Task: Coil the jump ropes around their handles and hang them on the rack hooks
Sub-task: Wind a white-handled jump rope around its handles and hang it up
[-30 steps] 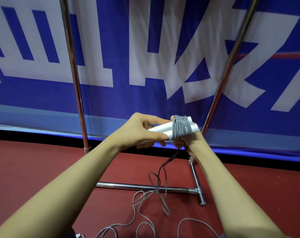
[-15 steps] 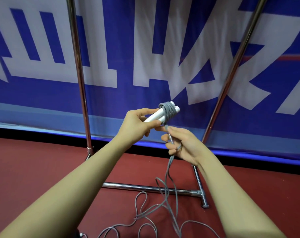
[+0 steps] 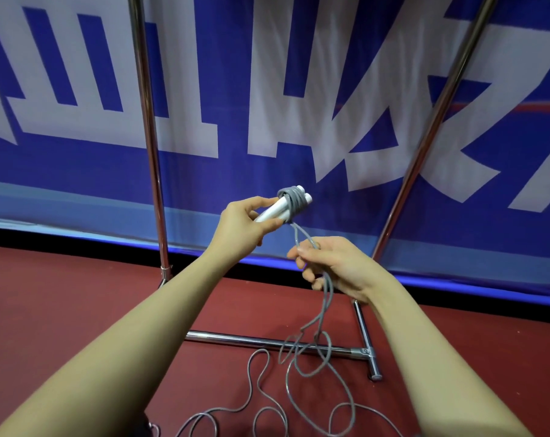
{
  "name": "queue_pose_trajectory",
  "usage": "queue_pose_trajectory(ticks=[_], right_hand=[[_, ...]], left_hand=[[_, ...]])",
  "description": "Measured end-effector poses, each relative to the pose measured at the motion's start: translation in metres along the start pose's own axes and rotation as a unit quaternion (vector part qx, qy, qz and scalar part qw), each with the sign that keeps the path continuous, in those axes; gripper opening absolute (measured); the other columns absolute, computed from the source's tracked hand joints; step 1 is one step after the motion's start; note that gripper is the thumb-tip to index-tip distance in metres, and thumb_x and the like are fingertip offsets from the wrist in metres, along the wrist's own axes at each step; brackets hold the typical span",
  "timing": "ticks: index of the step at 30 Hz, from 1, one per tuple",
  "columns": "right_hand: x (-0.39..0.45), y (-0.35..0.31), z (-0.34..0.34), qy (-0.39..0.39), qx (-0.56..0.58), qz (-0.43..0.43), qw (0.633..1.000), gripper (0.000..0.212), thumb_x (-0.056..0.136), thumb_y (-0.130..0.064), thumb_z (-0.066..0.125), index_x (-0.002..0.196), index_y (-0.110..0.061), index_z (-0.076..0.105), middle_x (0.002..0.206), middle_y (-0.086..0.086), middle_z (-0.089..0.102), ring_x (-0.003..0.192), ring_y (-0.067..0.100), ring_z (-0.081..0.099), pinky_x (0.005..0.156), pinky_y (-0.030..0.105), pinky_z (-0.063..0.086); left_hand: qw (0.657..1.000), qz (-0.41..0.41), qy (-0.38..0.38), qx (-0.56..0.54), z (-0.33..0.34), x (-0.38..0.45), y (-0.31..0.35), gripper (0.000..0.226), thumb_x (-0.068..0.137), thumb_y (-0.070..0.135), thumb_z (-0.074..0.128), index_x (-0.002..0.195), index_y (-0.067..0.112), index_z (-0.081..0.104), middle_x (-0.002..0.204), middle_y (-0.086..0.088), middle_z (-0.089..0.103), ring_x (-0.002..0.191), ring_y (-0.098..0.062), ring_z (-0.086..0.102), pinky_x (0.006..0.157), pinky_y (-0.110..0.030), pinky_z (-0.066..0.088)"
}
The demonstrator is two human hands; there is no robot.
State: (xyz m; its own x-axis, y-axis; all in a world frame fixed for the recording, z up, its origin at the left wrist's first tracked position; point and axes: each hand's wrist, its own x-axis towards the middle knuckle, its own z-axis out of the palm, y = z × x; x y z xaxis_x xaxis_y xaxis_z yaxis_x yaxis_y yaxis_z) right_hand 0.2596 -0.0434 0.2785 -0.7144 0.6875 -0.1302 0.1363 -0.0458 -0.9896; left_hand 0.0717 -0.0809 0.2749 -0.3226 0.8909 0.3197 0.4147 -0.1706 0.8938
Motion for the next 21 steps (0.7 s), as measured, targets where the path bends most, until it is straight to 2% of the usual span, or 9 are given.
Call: queue_pose_trajectory(ticks=[5, 9, 12, 14, 18, 21], right_hand=[[-0.003, -0.005, 0.000, -0.022, 0.001, -0.022, 1.000, 0.015, 0.096, -0.011, 0.052, 0.088, -0.002, 0.061, 0.057, -0.004, 0.040, 0.042, 0.006, 0.028, 0.040, 0.016, 0.022], [-0.007, -0.009, 0.001, -0.039, -0.059, -0.058, 0.996, 0.021, 0.098, -0.013, 0.050, 0.085, -0.005, 0.065, 0.057, -0.003, 0.034, 0.041, 0.008, 0.028, 0.040, 0.019, 0.026], [-0.007, -0.014, -0.001, 0.017, -0.041, -0.072, 0.996, 0.036, 0.101, -0.022, 0.043, 0.074, -0.006, 0.061, 0.052, -0.005, 0.031, 0.037, 0.006, 0.021, 0.037, 0.016, 0.018], [-0.007, -0.017, -0.004, 0.054, -0.073, -0.094, 0.991, 0.039, 0.102, -0.023, 0.043, 0.069, -0.007, 0.058, 0.050, -0.006, 0.026, 0.039, 0.006, 0.017, 0.038, 0.017, 0.016], [-0.007, -0.018, -0.013, 0.118, -0.202, -0.110, 0.966, 0.043, 0.101, -0.028, 0.046, 0.061, -0.014, 0.054, 0.045, -0.011, 0.030, 0.042, 0.007, 0.024, 0.043, 0.017, 0.024], [-0.004, -0.014, -0.018, 0.152, -0.263, -0.112, 0.946, 0.044, 0.099, -0.035, 0.047, 0.059, -0.017, 0.050, 0.053, -0.001, 0.031, 0.046, 0.012, 0.023, 0.045, 0.024, 0.023]], left_hand=[[0.997, 0.002, -0.018, 0.071, 0.000, 0.000, -0.010, 0.027, 0.084, 0.027, 0.074, 0.111, 0.029, 0.069, 0.060, -0.003, 0.057, 0.045, -0.008, 0.042, 0.050, -0.019, 0.036], [0.967, 0.028, -0.056, 0.248, 0.003, -0.004, -0.011, 0.023, 0.087, 0.041, 0.067, 0.109, 0.034, 0.066, 0.068, 0.005, 0.058, 0.065, -0.016, 0.045, 0.056, -0.030, 0.031], [0.945, 0.035, -0.105, 0.309, 0.004, -0.006, -0.008, 0.024, 0.088, 0.037, 0.066, 0.112, 0.035, 0.064, 0.085, 0.003, 0.064, 0.081, -0.022, 0.052, 0.062, -0.031, 0.034], [0.937, 0.044, -0.136, 0.319, 0.004, -0.008, -0.006, 0.025, 0.087, 0.034, 0.066, 0.111, 0.036, 0.065, 0.091, 0.003, 0.066, 0.086, -0.021, 0.054, 0.065, -0.032, 0.040], [0.923, 0.056, -0.210, 0.318, 0.003, -0.011, 0.002, 0.023, 0.086, 0.032, 0.067, 0.108, 0.038, 0.067, 0.081, 0.011, 0.061, 0.083, -0.017, 0.053, 0.069, -0.030, 0.043], [0.908, 0.068, -0.256, 0.326, 0.005, -0.013, 0.007, 0.022, 0.084, 0.033, 0.069, 0.105, 0.040, 0.068, 0.080, 0.011, 0.063, 0.078, -0.013, 0.053, 0.067, -0.028, 0.042]])
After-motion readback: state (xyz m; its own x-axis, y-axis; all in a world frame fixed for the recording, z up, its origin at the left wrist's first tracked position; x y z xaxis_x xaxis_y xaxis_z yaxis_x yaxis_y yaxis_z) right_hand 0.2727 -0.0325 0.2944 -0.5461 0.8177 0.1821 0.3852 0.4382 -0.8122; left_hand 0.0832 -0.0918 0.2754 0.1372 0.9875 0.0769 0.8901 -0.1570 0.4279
